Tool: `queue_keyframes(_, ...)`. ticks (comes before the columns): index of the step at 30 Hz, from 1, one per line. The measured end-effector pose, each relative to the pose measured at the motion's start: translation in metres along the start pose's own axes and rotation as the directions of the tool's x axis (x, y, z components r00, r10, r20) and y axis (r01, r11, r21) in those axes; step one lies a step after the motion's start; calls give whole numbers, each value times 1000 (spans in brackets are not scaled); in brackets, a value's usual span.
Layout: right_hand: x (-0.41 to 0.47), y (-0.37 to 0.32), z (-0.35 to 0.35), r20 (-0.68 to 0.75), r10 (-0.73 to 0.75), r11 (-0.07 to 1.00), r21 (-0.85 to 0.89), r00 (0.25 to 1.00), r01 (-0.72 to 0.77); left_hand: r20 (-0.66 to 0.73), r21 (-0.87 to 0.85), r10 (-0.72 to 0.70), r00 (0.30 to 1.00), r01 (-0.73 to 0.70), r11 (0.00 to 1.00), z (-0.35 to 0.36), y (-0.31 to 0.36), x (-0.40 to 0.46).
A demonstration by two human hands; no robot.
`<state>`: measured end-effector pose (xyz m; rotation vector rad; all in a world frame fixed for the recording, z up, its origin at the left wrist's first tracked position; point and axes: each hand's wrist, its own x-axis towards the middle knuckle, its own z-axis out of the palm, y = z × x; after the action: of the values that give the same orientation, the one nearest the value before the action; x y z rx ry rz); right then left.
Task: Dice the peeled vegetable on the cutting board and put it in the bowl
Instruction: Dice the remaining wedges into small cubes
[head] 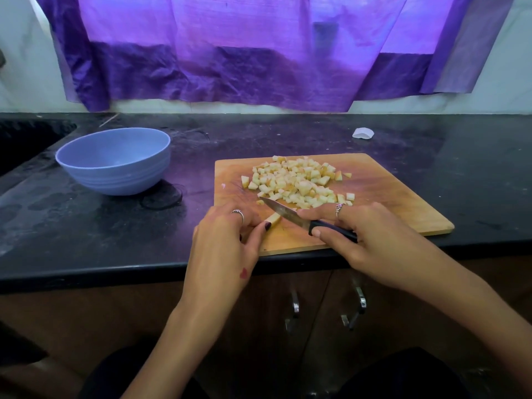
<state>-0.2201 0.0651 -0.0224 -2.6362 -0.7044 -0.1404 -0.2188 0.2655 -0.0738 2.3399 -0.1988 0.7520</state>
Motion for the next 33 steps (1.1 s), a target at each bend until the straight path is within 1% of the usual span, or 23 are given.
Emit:
queue_keyframes(3,5,-1,-2,20,-1,1000,-1,1000,1,-12,-30,9,1000,-9,999,2,-1,0)
queue_keyframes(7,14,-4,1,67,22,998,-55,998,-18,-34,-44,19,999,-21,999,3,-1,-1)
queue_keyframes(10,12,-3,5,59,-5,996,-94,998,10,-26,-42,13,1000,-14,999,2,0,-2)
queue_keyframes(13,2,-2,-1,55,-15,981,-193,998,26,-31,-46,8,999,-9,999,2,2,-4)
queue_keyframes(15,-4,-2,-4,24,-13,972,-234,1000,18,-31,-46,4,1000,-6,999,2,2,-4)
queue_keyframes(16,-5,-1,-4,-5,-9,977,-214,1000,8,-30,-47,4,1000,-6,999,3,1,-4)
queue_keyframes(18,-6,-1,-2,-55,-5,994,-107,998,-1,-30,-51,3,1000,-4,999,3,0,-4)
queue_keyframes(21,-4,-8,-1,-60,-24,1000,-17,998,23,-33,-45,6,999,-7,999,3,0,-4)
queue_keyframes(30,6,-13,4,-8,4,999,-53,1000,-4,-34,-45,13,999,-15,999,5,-2,-5)
queue_keyframes(33,11,-11,6,21,6,994,-109,1000,-3,-37,-35,11,999,-12,999,6,-1,-6)
